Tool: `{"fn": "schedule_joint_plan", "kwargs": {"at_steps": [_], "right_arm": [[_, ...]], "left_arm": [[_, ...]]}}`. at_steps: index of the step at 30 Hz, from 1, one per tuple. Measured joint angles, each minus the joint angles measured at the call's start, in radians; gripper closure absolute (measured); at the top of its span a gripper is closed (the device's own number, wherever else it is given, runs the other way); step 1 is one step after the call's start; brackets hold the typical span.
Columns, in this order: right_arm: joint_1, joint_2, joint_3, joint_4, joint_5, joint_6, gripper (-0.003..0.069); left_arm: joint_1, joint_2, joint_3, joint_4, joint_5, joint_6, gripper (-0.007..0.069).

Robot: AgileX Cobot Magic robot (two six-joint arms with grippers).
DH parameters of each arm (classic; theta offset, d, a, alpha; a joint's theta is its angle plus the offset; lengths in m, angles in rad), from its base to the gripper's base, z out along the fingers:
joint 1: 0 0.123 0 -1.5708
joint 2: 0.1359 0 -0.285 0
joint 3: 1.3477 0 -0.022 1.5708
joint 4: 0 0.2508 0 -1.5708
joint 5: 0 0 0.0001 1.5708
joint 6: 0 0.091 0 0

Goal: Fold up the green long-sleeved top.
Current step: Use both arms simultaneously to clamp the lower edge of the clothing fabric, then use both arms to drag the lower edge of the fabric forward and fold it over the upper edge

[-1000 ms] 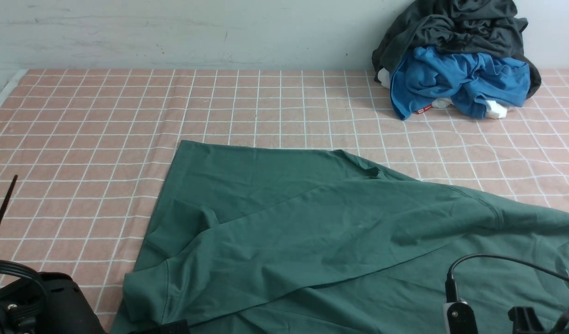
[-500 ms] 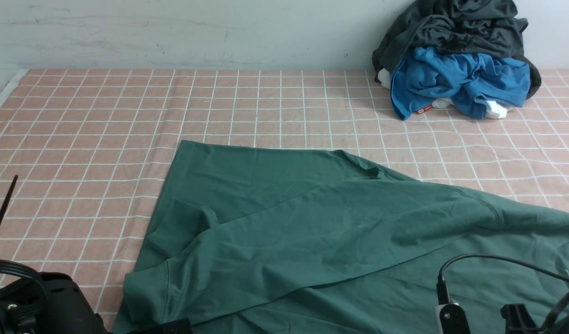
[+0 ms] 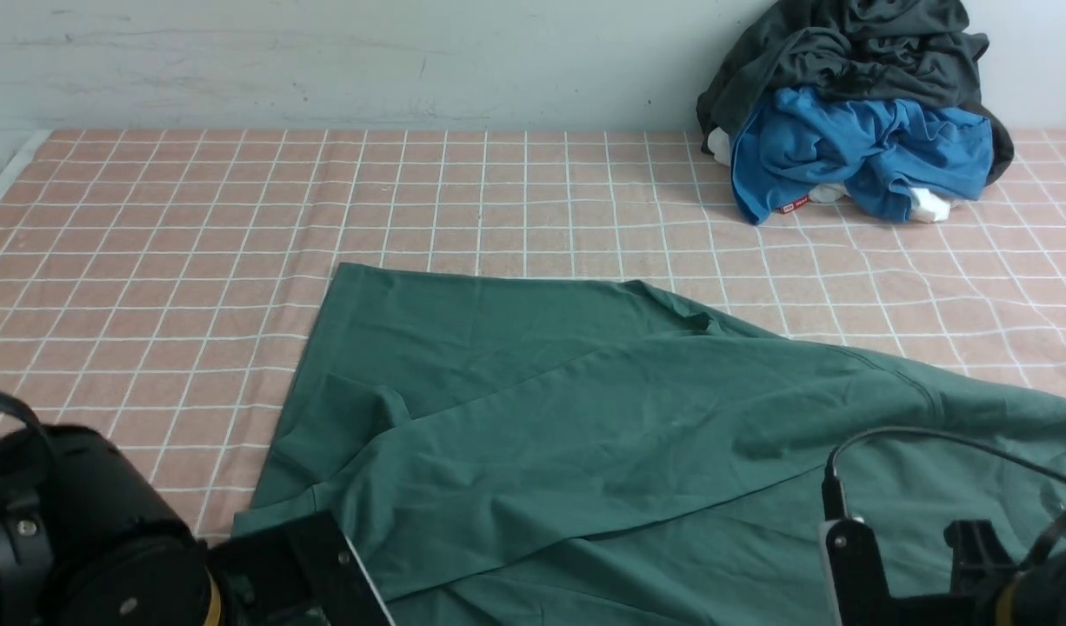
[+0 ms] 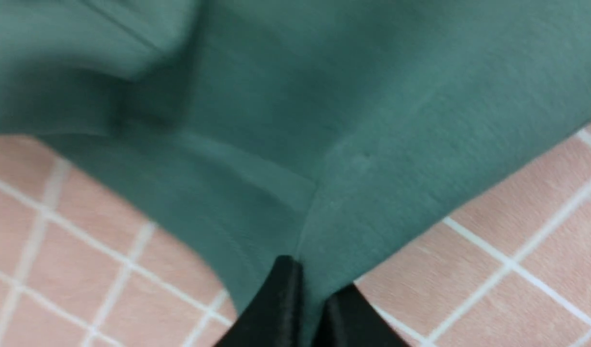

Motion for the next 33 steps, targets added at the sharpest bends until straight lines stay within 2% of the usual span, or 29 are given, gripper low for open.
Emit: {"fn": "schedule_joint_plan", "kwargs": {"at_steps": [4,5,6,9,15,19,33], "right_arm": [[-0.064,0.0,-0.097,0.02,0.045,-0.002,0.0657],[-0.118,0.002,-0.153,0.04,0.057,-0.016,0.0657],[-0.118,0.002,-0.153,0.043,0.058,-0.016,0.0657],[-0.241,0.03,-0.277,0.113,0.078,-0.071,0.0657],[-0.378,0.14,-0.473,0.262,0.1,-0.177,0.0658],[-0.414,0.242,-0.6,0.308,0.107,-0.203,0.0658],[-0.457,0.571,-0.944,0.308,0.113,-0.206,0.0658]], "left_arm": [[0.055,0.001,-0.096,-0.001,0.018,0.045,0.0608],[0.087,0.006,-0.145,-0.001,0.021,0.067,0.0608],[0.087,0.007,-0.152,-0.001,0.021,0.07,0.0608],[0.164,0.048,-0.279,-0.003,0.035,0.12,0.0608],[0.264,0.208,-0.511,-0.03,0.076,0.194,0.0608],[0.291,0.354,-0.684,-0.044,0.105,0.238,0.0608],[0.398,0.727,-1.185,-0.069,0.171,0.278,0.0608]]}}
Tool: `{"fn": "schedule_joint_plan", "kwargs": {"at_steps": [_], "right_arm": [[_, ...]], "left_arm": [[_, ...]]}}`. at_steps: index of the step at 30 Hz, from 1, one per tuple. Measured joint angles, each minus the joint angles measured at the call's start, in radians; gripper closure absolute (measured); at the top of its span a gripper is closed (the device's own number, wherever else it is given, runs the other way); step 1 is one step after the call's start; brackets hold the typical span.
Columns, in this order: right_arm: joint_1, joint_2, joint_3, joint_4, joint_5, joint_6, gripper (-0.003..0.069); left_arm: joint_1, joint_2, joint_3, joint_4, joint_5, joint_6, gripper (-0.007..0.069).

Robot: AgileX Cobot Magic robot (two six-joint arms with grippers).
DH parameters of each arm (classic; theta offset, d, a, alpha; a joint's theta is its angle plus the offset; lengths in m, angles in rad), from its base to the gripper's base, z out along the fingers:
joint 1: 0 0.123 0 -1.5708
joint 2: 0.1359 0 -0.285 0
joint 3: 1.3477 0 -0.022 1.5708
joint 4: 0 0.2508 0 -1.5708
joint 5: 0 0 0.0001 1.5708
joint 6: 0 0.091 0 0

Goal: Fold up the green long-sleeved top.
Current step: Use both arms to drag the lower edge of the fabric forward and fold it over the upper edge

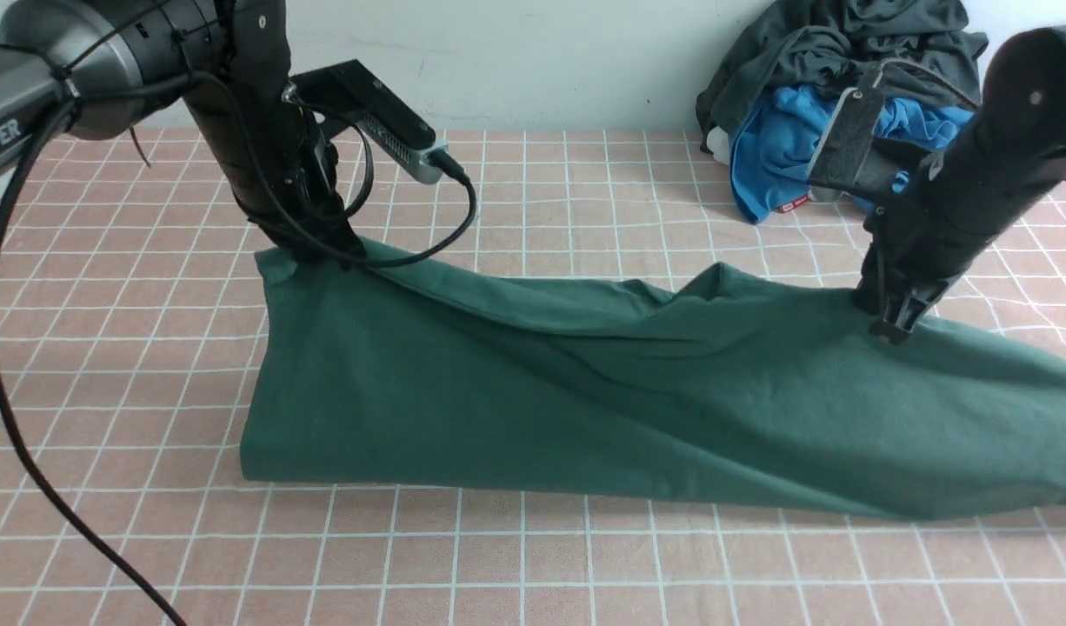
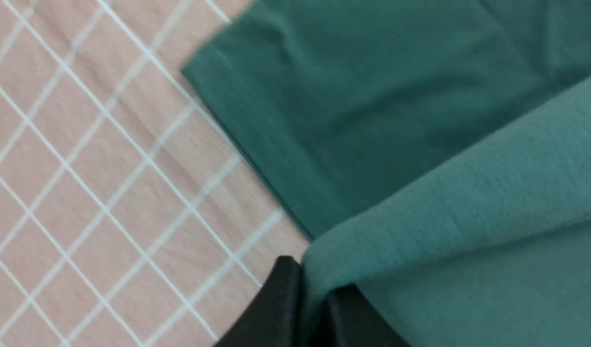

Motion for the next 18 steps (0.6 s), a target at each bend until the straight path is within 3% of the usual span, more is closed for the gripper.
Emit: {"fn": "schedule_joint_plan", "kwargs": {"at_steps": [12,18], "right_arm": [[-0.037,0.245,-0.148,0.0,-0.11,0.089,0.0643],[-0.045,0.277,-0.148,0.0,-0.176,0.172,0.0535]], "left_arm": [[0.057,0.274,-0.207,-0.071,-0.016,0.036,0.0607],[0.066,0.317,-0.213,-0.106,-0.08,0.036,0.0579]]}}
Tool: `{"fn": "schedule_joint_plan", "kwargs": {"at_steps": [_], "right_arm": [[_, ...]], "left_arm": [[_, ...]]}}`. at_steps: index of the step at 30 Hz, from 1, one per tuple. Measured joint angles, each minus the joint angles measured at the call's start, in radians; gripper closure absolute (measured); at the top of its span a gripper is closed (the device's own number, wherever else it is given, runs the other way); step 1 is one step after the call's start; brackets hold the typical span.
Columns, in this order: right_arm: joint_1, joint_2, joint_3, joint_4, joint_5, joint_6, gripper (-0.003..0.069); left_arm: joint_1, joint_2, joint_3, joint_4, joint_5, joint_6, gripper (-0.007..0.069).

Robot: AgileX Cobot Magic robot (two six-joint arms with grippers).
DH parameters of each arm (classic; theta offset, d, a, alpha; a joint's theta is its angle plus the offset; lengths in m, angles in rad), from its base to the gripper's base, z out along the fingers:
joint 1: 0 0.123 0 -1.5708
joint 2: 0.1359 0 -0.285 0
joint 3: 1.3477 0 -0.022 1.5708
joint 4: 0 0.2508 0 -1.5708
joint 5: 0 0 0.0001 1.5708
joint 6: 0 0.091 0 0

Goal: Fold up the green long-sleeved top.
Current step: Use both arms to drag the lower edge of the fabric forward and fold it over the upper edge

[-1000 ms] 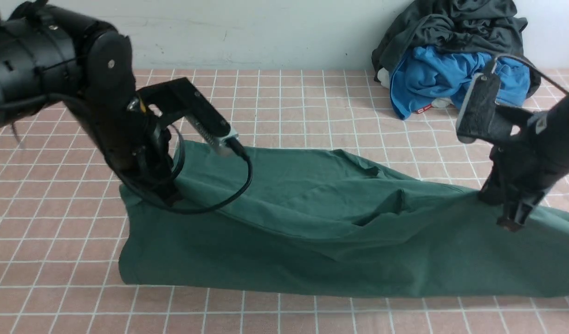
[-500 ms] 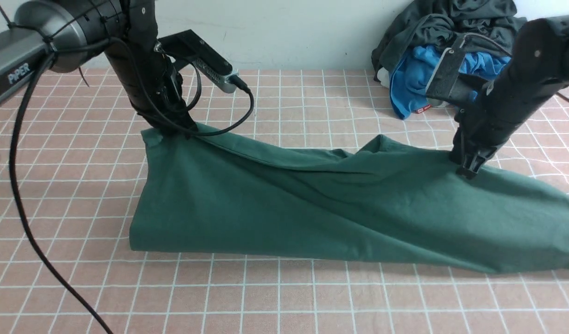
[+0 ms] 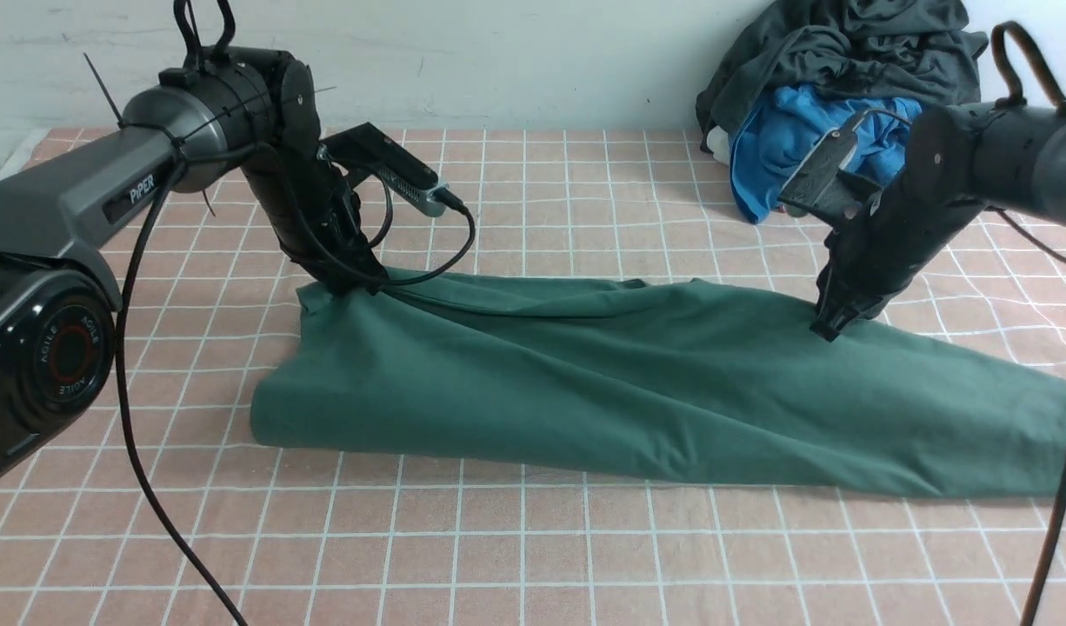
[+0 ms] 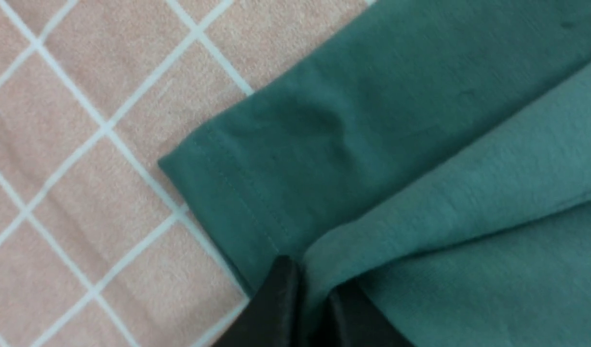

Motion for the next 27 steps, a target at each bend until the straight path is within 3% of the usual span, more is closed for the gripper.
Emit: {"fn": "schedule_joint_plan", "kwargs": {"at_steps": [3,8,12,15,18,21,27], "right_arm": [[-0.001,0.0,-0.002,0.0,-0.049,0.077,0.0453],[-0.001,-0.012,-0.009,-0.05,-0.08,0.267,0.0328],[0.002,-0.059,-0.032,-0.021,-0.026,0.294,0.0307],[0.018,-0.096,-0.042,0.049,0.014,0.27,0.0307],[0.063,-0.104,-0.049,0.168,0.083,0.202,0.0307],[0.117,-0.071,-0.049,0.274,0.137,0.143,0.031],[0.206,0.027,-0.049,0.367,0.087,0.108,0.0344]], "left_arm": [[0.003,0.003,0.0,-0.011,-0.025,0.0,0.0526],[0.012,0.004,-0.032,-0.013,-0.025,-0.077,0.0319],[0.029,0.004,-0.115,0.002,0.035,-0.211,0.0167],[0.035,0.004,-0.188,0.01,0.106,-0.264,0.0125],[0.034,0.004,-0.266,0.003,0.206,-0.289,0.0133],[0.021,0.004,-0.287,-0.015,0.234,-0.289,0.0204],[-0.02,0.004,-0.257,-0.053,0.243,-0.276,0.0445]]}}
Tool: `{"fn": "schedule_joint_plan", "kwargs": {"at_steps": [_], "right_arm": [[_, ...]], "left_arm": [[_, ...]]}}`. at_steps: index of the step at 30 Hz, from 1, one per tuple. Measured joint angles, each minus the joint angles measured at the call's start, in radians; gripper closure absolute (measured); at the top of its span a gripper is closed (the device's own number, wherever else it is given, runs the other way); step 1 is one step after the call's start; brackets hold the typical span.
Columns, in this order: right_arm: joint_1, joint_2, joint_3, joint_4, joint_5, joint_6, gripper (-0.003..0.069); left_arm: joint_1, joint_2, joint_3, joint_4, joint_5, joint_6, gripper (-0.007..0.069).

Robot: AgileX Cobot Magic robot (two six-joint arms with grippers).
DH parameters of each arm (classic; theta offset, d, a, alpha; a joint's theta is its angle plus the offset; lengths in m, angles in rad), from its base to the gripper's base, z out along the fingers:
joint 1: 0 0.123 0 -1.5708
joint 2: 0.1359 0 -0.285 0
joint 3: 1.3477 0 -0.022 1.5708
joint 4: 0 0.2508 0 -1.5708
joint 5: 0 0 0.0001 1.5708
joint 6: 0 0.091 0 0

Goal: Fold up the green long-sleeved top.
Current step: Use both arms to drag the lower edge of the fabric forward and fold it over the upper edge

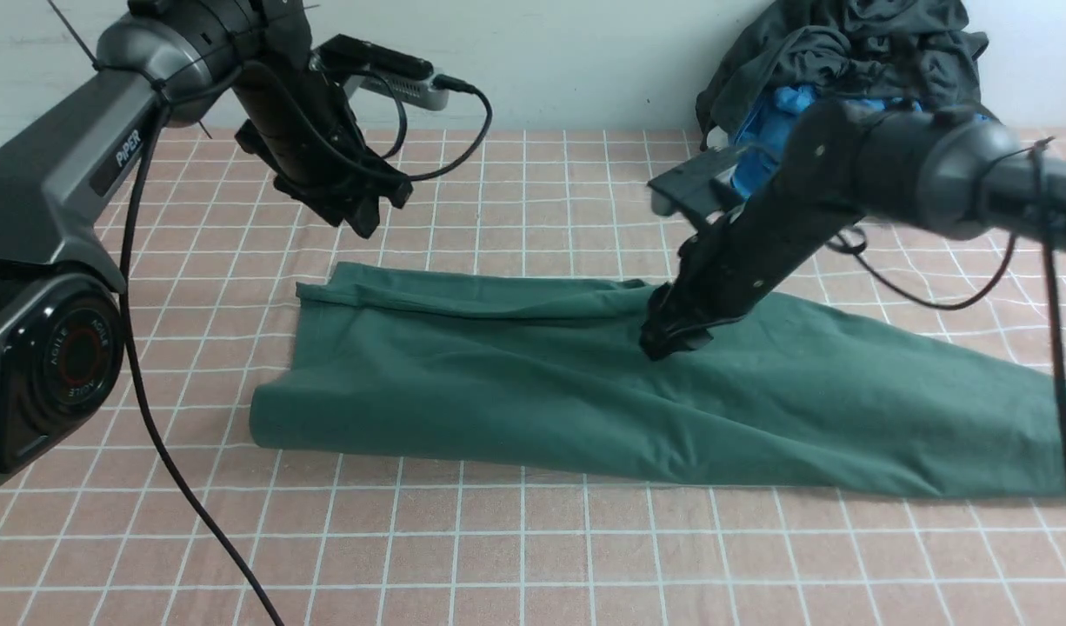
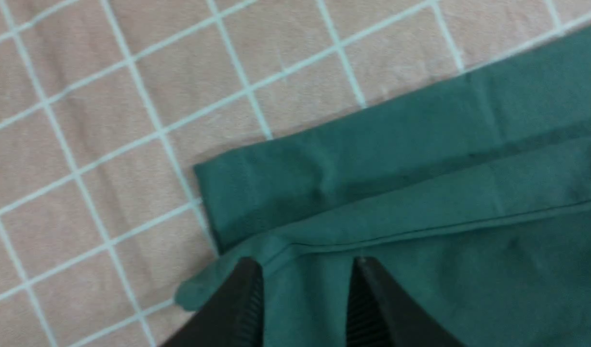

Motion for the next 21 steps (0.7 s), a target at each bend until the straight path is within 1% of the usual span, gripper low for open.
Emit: {"fn": "schedule_joint_plan", "kwargs": {"at_steps": [1,2,4,8,12,15,16,18,21], "right_arm": [[0.024,0.03,0.0,0.008,-0.054,-0.001,0.0363],[0.034,0.041,-0.004,0.012,-0.079,-0.001,0.037],[0.049,0.064,-0.014,0.021,-0.142,0.001,0.0384],[0.058,0.115,-0.06,0.037,-0.283,0.08,0.041],[0.03,0.162,-0.136,0.023,-0.337,0.198,0.0414],[-0.008,0.184,-0.188,-0.019,-0.321,0.294,0.0416],[-0.031,0.188,-0.227,-0.06,-0.288,0.342,0.0416],[-0.048,0.188,-0.257,-0.089,-0.249,0.369,0.0416],[-0.095,0.169,-0.38,-0.197,-0.045,0.406,0.0416]], "left_arm": [[-0.011,0.0,0.01,-0.014,0.0,0.007,0.053],[-0.017,0.0,0.016,-0.021,0.0,0.012,0.057],[-0.021,0.0,0.023,-0.032,0.0,0.014,0.0605],[-0.023,0.0,0.024,-0.04,0.0,0.014,0.0628],[-0.023,-0.005,0.024,-0.04,0.0,0.017,0.0628],[-0.023,-0.014,0.025,-0.04,0.0,0.017,0.0628],[-0.023,-0.021,0.029,-0.04,0.0,0.017,0.0628],[-0.023,-0.032,0.043,-0.041,-0.001,0.017,0.0628],[-0.027,-0.094,0.154,-0.044,-0.004,0.02,0.0628]]}}
